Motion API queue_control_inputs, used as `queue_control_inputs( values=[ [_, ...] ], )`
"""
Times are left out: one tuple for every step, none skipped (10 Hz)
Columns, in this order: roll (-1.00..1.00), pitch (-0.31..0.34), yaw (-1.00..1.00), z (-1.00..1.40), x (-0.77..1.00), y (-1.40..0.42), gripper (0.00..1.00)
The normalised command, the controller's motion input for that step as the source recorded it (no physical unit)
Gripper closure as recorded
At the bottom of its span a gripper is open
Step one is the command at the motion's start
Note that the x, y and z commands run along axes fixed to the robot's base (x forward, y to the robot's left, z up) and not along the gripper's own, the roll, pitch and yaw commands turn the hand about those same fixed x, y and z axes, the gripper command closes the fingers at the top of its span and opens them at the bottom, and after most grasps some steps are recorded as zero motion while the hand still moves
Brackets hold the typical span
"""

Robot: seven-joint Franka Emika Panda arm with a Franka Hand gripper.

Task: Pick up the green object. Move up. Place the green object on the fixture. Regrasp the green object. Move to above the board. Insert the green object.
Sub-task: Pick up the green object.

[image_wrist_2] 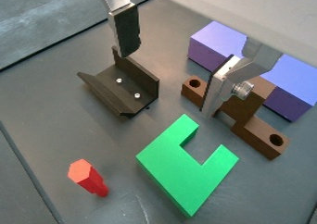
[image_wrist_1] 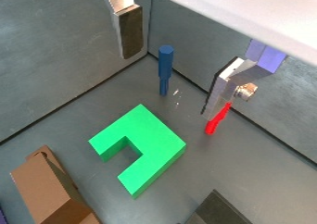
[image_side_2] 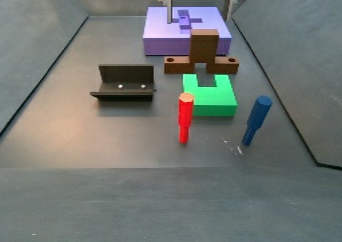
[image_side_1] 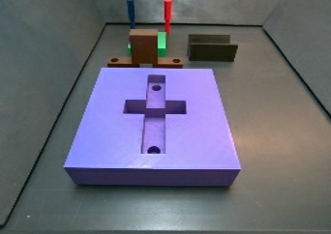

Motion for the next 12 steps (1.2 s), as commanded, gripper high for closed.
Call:
queue_control_inputs(
  values=[
    [-0.08, 0.0, 0.0, -0.13, 0.0, 0.0, 0.0],
    [-0.01, 0.0, 0.0, 0.0, 0.0, 0.0, 0.0],
    [-0.08, 0.0, 0.0, -0.07, 0.0, 0.0, 0.0],
    [-0.02, -0.001, 0.0, 0.0, 0.0, 0.0, 0.0],
    [0.0, 0.0, 0.0, -0.03, 0.0, 0.0, 0.0],
    [0.0, 0.0, 0.0, -0.05, 0.0, 0.0, 0.0],
    [0.0, 0.0, 0.0, -0.09, 0.0, 0.0, 0.0],
    [0.0, -0.013, 0.0, -0.16, 0.0, 0.0, 0.0],
    [-0.01, -0.03, 0.0, -0.21, 0.0, 0.0, 0.0],
    [-0.03, -0.024, -0.01, -0.25, 0.0, 0.0, 0.0],
    [-0.04, -0.034, -0.02, -0.3, 0.0, 0.0, 0.0],
    [-0.04, -0.034, -0.02, -0.27, 0.0, 0.0, 0.0]
  ],
)
